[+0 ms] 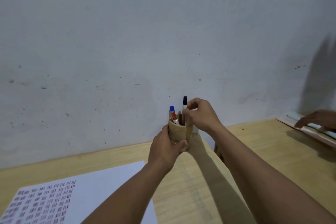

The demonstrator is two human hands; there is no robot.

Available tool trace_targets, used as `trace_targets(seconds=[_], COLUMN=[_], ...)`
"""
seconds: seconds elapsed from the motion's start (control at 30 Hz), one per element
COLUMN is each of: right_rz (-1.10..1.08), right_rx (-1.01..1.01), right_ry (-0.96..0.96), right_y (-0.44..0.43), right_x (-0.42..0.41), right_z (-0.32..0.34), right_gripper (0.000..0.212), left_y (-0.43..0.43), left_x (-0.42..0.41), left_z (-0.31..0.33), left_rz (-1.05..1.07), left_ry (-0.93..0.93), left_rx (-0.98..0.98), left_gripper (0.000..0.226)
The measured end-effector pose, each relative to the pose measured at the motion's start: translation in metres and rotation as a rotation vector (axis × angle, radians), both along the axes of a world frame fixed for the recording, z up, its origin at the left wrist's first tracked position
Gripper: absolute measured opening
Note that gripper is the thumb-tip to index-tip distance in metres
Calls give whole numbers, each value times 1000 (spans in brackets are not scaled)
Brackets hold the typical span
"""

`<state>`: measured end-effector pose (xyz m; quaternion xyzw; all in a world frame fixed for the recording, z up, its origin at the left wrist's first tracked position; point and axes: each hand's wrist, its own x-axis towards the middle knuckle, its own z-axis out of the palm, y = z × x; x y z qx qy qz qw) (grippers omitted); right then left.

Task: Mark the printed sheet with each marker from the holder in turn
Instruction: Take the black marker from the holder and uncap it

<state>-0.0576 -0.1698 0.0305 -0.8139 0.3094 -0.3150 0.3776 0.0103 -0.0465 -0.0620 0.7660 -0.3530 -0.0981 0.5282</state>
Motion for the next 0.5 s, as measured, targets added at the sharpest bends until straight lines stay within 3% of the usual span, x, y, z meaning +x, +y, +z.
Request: trace_targets(seconds=[0.2,0.33,0.5], right_rz=[3,14,80], right_rx=[11,-1,-20], right_ry=[-156,-201,-172], right_y=[18,40,86], right_x=[-16,-26,-39], right_z=[23,40,50], right_gripper=[17,18,12], left_y=[10,33,75], left_x=[-8,-9,-12], left_z=[11,31,61], left_rz=[32,81,115], left_ry=[8,-13,-43], left_rx=[44,124,88], left_gripper=[49,78,59])
